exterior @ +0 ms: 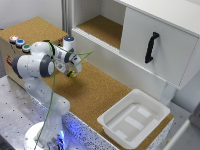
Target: Take the yellow block and turn it right
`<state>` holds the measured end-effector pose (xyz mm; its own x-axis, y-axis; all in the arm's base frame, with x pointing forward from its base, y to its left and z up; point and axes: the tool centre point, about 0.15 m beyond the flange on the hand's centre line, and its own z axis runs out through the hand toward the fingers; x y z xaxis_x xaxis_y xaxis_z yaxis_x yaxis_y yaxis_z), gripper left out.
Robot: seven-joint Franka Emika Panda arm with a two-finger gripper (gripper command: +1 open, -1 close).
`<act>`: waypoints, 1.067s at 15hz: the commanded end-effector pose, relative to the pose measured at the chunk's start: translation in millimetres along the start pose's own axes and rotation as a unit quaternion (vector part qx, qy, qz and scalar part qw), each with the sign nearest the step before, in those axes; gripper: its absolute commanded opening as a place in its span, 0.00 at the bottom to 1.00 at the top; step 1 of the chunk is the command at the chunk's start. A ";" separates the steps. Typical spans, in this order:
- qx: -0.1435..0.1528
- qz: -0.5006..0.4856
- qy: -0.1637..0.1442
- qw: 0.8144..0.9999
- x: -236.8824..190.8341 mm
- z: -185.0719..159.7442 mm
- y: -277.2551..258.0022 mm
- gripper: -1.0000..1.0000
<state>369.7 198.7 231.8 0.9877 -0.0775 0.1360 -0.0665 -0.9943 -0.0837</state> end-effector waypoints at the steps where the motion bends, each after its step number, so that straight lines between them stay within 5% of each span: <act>1: -0.049 0.016 -0.022 0.998 22.9 23.8 -14.2 1.00; 2: -0.056 0.018 -0.023 0.998 21.8 24.7 -13.9 0.00; 16: -0.088 -0.053 -0.026 0.994 22.0 16.0 -27.2 0.00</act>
<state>378.9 208.6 221.6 0.9907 0.0054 0.1361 0.0085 -0.9997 -0.0220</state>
